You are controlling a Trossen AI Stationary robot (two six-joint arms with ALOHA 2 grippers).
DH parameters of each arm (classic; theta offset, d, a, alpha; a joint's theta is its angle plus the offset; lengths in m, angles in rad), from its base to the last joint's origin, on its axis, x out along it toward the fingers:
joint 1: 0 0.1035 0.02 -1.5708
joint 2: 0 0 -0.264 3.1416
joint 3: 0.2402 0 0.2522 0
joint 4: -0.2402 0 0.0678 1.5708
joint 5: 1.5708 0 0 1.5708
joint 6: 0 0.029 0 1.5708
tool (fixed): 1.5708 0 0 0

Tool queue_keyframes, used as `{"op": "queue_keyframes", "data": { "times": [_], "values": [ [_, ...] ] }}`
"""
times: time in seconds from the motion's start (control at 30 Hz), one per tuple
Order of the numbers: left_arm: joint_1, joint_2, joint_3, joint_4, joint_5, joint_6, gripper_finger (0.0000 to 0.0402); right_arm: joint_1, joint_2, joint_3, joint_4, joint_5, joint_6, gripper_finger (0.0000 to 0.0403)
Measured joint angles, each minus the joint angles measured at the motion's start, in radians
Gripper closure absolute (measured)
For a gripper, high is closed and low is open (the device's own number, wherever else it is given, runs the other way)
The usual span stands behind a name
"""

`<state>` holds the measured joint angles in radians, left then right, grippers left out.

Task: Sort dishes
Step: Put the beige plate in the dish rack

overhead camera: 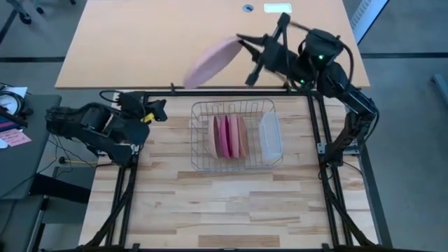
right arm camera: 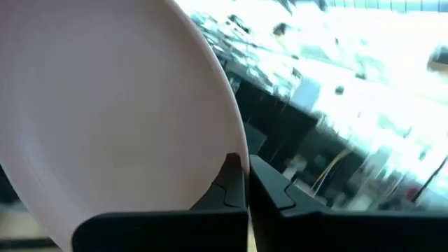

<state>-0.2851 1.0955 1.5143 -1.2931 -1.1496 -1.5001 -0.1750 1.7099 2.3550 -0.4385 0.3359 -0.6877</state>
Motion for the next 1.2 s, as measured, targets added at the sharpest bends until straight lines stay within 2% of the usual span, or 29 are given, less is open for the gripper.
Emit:
{"op": "queue_keyframes", "data": {
  "times": [0.1, 0.2, 0.43, 0.57, 0.67, 0.87, 1.07, 1.2],
  "values": [
    [0.022, -0.020, 0.000, 0.127, 0.001, 0.076, 0.0265, 0.036, -0.007, 0.000, -0.030, -0.004, -0.266, 0.0403],
    [0.036, -0.037, 0.000, 0.338, 0.003, 0.281, 0.0265, 0.058, -0.002, 0.000, -0.082, 0.009, -0.399, 0.0403],
    [0.033, -0.015, 0.001, 1.065, 0.114, 1.198, 0.0246, 0.060, 0.013, -0.004, -0.134, 0.146, -0.380, 0.0403],
    [0.033, 0.035, 0.002, 1.319, 0.136, 1.552, 0.0224, 0.051, 0.011, -0.004, -0.135, 0.189, -0.327, 0.0403],
    [0.048, 0.065, 0.002, 1.352, 0.134, 1.681, 0.0210, 0.045, 0.012, -0.005, -0.140, 0.223, -0.301, 0.0403],
    [0.056, 0.143, 0.033, 1.364, 0.148, 1.791, 0.0193, 0.029, 0.012, -0.005, -0.146, 0.246, -0.262, 0.0403],
    [0.088, 0.221, 0.090, 1.347, 0.068, 1.949, 0.0192, 0.029, 0.012, -0.005, -0.147, 0.246, -0.260, 0.0402],
    [0.111, 0.276, 0.122, 1.342, -0.022, 2.042, 0.0202, 0.029, 0.012, -0.005, -0.161, 0.246, -0.255, 0.0402]
  ]
}}
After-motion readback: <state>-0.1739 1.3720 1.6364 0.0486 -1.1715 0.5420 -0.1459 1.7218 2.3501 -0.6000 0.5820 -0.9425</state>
